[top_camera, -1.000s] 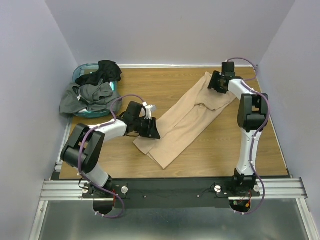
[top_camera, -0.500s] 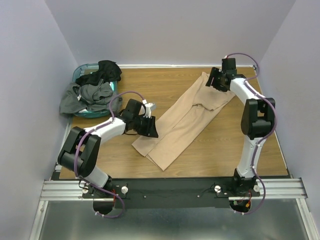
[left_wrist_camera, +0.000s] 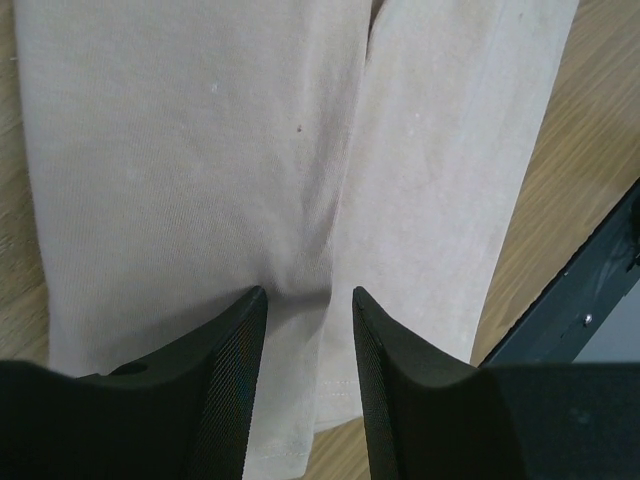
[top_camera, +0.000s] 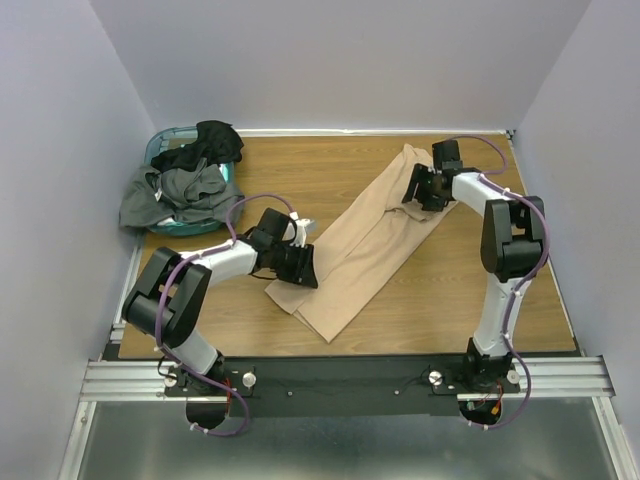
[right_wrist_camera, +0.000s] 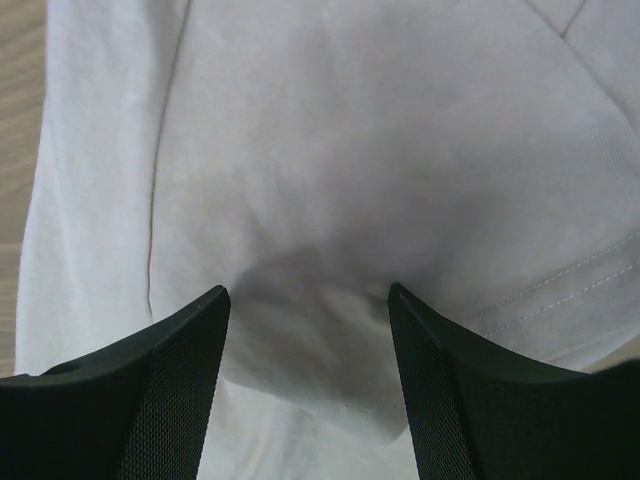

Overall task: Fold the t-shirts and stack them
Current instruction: Fold the tshirt

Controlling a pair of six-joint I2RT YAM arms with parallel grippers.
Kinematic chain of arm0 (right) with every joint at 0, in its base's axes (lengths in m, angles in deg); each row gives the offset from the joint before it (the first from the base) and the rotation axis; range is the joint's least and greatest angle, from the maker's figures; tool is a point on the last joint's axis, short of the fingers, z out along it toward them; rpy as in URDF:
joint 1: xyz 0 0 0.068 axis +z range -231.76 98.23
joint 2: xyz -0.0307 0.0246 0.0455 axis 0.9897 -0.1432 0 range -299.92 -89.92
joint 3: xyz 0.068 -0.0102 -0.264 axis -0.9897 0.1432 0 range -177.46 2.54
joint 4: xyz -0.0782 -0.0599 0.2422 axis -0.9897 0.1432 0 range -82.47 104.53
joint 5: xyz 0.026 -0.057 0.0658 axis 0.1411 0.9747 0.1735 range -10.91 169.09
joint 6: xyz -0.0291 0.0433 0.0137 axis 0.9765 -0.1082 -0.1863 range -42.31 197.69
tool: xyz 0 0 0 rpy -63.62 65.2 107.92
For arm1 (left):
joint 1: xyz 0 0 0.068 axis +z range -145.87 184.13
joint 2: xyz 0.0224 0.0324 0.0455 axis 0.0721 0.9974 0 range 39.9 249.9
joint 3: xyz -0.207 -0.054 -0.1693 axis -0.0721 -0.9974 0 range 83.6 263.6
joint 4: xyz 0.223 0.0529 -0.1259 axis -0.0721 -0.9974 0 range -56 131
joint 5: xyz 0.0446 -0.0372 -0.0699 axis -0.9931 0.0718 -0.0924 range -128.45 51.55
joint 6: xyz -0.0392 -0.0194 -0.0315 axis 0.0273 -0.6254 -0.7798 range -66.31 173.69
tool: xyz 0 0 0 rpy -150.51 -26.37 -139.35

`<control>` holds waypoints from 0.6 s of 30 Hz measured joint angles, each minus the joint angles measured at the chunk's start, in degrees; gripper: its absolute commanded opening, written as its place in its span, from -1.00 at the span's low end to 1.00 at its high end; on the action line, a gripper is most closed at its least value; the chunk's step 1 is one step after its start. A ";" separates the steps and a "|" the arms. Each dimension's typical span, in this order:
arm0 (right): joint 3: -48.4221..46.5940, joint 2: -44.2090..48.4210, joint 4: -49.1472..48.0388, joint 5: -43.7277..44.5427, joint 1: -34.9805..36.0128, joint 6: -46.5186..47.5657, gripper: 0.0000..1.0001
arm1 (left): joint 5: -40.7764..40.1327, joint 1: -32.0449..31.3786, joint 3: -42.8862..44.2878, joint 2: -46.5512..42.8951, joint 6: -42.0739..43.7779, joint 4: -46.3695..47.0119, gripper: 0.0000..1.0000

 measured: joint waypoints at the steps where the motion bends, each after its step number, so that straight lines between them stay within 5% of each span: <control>1: -0.09 -0.72 -0.11 0.07 0.07 0.00 0.44 | 0.04 -0.15 -0.15 0.00 -0.24 0.33 -0.03; 18: -23.17 -17.05 -2.34 -2.73 2.40 0.00 0.43 | 6.29 -11.02 0.22 5.88 -8.70 12.57 -0.03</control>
